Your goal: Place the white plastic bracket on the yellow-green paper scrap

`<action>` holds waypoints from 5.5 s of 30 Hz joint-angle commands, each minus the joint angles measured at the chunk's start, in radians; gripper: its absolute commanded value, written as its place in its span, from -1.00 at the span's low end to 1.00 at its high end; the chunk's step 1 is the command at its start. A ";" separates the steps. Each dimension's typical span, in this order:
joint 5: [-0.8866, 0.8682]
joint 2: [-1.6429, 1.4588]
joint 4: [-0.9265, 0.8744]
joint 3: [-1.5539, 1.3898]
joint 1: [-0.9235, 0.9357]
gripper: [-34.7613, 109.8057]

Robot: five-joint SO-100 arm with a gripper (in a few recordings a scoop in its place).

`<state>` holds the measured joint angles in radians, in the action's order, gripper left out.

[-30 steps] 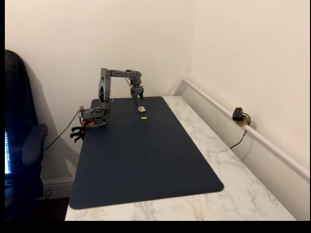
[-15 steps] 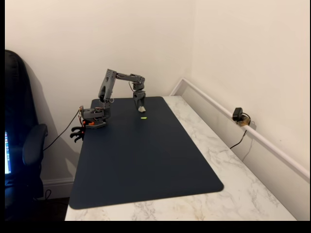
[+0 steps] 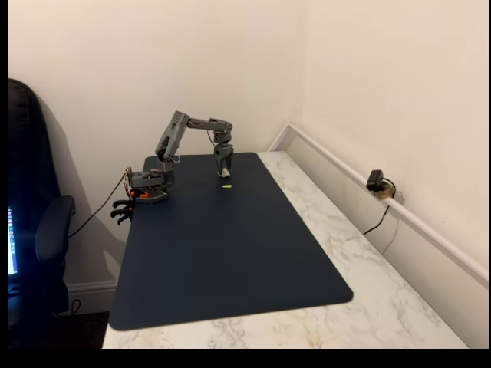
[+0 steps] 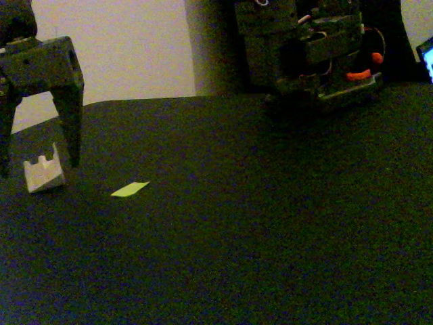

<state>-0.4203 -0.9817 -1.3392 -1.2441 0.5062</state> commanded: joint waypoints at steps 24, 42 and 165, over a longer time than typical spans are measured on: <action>-0.021 -0.086 0.012 -0.087 0.034 -0.47; -0.008 -0.367 -0.186 -0.064 -0.112 -0.52; 0.500 -2.033 0.342 -1.486 -0.491 -0.47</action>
<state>0.0890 -2.9130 -0.9940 -2.6768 -0.0077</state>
